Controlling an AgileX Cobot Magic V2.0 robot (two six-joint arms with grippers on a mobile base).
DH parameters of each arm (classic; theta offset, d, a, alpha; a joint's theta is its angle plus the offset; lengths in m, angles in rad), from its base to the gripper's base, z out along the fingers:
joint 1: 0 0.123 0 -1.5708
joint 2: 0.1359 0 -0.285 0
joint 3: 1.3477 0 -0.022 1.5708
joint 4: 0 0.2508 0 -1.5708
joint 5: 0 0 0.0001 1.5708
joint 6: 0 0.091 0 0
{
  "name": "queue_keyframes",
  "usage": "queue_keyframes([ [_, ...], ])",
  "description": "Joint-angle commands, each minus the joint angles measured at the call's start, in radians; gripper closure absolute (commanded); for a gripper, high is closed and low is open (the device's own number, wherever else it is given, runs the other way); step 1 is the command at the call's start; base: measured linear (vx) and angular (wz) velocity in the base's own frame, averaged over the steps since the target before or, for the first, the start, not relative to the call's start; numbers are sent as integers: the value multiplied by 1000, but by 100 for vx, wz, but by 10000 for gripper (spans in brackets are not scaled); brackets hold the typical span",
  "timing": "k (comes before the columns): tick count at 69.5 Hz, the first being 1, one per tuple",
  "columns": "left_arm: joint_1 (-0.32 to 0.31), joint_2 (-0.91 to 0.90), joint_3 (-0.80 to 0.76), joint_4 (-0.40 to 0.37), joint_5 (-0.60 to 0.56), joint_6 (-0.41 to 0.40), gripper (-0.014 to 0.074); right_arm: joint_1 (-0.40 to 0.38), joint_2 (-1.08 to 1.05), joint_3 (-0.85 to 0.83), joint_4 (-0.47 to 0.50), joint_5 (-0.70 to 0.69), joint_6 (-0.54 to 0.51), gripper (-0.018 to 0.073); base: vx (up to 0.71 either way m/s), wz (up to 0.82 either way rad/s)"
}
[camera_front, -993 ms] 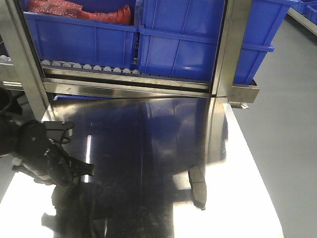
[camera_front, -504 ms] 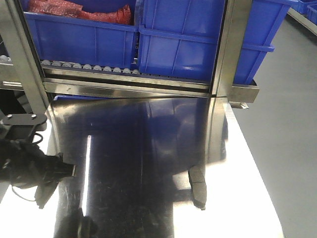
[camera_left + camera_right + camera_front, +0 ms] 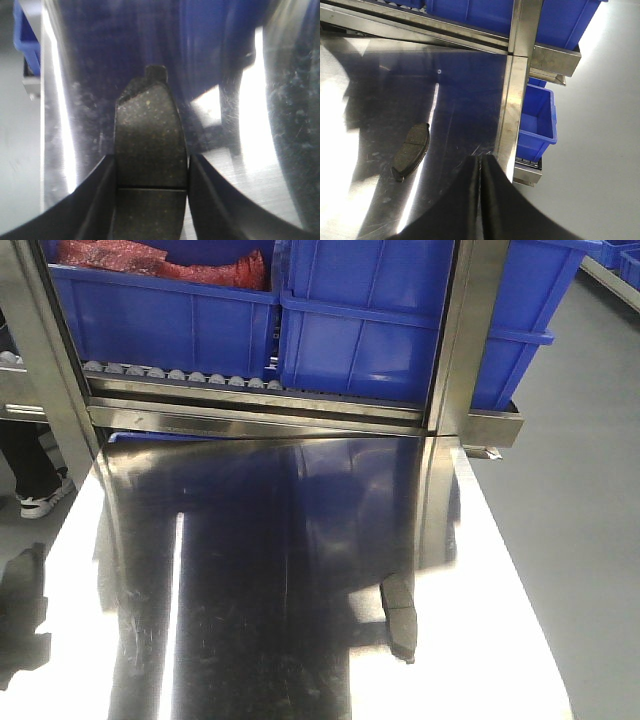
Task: Move and align brake pads A on conveyor
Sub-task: 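Close the left gripper on the pad and lift it, then lower the open right gripper over the other brake pad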
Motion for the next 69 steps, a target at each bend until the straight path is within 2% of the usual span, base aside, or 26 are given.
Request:
queue_keyframes([
  [1, -2, -90, -5, 29, -62, 1, 596, 0, 9, -25, 2, -70, -6, 566, 0, 0],
  [20, -2, -214, 1, 29, -33, 1, 594, 0, 9, -25, 2, -70, -6, 566, 0, 0],
  [69, -2, -221, 1, 29, -23, 1, 594, 0, 9, -25, 2, -70, -6, 566, 0, 0],
])
